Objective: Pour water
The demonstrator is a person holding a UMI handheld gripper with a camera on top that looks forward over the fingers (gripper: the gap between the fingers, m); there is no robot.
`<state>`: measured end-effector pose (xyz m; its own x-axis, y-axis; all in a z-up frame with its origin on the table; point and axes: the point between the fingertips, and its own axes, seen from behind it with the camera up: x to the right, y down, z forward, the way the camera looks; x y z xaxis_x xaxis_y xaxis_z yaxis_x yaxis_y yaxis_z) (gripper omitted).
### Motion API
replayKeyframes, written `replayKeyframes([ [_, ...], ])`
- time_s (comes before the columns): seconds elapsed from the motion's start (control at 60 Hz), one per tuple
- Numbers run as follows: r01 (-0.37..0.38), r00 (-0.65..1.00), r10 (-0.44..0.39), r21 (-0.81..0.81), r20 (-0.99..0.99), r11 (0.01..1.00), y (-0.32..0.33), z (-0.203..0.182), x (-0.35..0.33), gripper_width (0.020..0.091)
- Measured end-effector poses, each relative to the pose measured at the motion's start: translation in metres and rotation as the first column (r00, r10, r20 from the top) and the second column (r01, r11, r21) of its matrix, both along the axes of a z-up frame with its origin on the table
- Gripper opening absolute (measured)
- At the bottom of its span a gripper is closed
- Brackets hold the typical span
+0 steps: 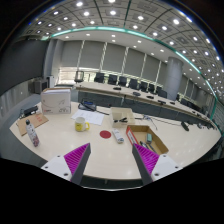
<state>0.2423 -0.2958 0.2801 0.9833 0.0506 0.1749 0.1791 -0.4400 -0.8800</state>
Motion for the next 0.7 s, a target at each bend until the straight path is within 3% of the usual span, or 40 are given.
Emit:
replayKeyframes([
  [0.167,-0.065,0.998,0.065,-0.033,-0.013,0.997,-0.008,-0.02,-0.039,0.0859],
  [0.7,-0.262,0.959,0.249,-0.086,-0.138,0.961,-0.022,-0.169,-0.363,0.086],
])
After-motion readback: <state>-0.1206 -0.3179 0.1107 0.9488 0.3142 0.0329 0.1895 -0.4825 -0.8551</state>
